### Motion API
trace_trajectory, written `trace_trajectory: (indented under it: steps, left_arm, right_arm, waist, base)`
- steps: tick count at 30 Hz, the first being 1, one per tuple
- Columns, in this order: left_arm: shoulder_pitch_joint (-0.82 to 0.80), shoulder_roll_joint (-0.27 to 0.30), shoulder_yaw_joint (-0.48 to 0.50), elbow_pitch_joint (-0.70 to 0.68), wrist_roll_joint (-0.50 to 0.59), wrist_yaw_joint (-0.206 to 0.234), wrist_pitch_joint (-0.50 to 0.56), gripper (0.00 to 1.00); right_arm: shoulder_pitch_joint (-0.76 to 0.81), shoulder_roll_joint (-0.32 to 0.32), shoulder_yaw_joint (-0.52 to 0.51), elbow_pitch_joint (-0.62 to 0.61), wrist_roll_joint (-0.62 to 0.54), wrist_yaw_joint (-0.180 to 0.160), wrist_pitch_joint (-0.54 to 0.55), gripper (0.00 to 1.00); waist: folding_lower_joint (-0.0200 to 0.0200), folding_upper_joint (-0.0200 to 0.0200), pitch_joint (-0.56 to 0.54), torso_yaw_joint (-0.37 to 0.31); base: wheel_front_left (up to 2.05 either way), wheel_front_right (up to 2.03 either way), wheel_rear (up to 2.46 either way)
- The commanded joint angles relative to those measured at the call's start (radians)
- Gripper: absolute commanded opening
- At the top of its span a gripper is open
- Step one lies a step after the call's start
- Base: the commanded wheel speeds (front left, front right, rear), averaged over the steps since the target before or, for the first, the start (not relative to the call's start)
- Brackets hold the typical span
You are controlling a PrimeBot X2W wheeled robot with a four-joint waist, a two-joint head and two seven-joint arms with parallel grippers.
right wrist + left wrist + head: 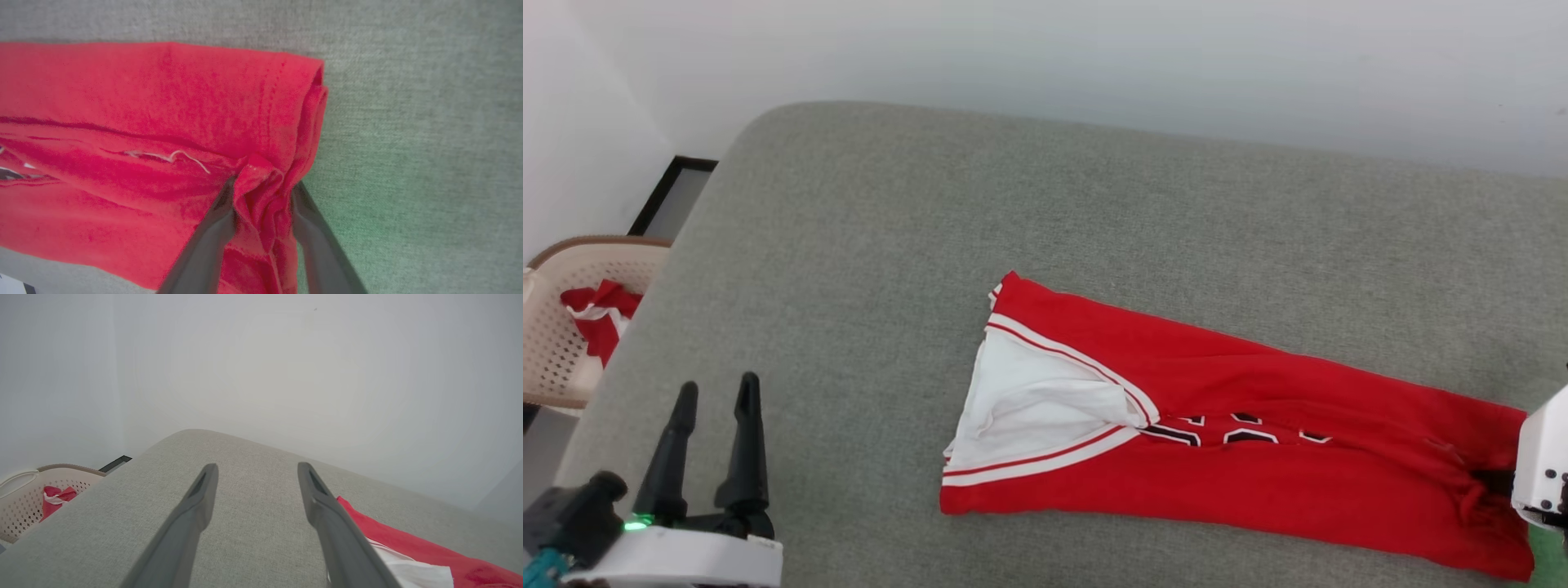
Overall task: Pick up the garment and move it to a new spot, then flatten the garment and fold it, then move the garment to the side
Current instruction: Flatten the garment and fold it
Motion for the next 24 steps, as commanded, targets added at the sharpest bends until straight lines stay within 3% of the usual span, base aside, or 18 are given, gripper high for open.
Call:
trace_trajectory:
  steps: [1, 7, 12, 18, 24]
  left_arm:
    - [0.01, -0.009, 0.011, 0.001, 0.007, -0.008, 0.001, 1.0]
    - [0.025, -0.078, 0.076, 0.011, 0.065, -0.056, 0.001, 1.0]
    - [0.029, -0.111, 0.114, 0.001, 0.092, -0.076, 0.001, 1.0]
    - [0.044, -0.129, 0.139, -0.011, 0.132, -0.088, 0.001, 1.0]
    - [0.059, -0.137, 0.154, -0.007, 0.138, -0.095, 0.001, 1.0]
  right_arm:
    - [0.007, 0.012, 0.013, 0.02, 0.013, 0.0, -0.004, 0.0]
    - [-0.015, -0.016, 0.046, 0.055, 0.072, 0.0, -0.027, 0.0]
    - [-0.022, -0.081, 0.063, 0.052, 0.107, 0.0, -0.055, 0.0]
    - [-0.032, -0.173, 0.062, 0.087, 0.127, 0.0, -0.102, 0.0]
    - [-0.039, -0.232, 0.035, 0.12, 0.066, 0.0, -0.12, 0.0]
  waist:
    - [0.0, 0.0, 0.003, 0.003]
    - [0.0, 0.0, 0.005, 0.003]
    - [0.0, 0.0, 0.005, -0.011]
    - [0.0, 0.0, -0.001, -0.052]
    - [0.0, 0.0, -0.016, -0.104]
  base:
    - [0.0, 0.0, 0.0]
    - [0.0, 0.0, 0.0]
    - [0.0, 0.0, 0.0]
    - [0.0, 0.0, 0.0]
    - [0.0, 0.0, 0.0]
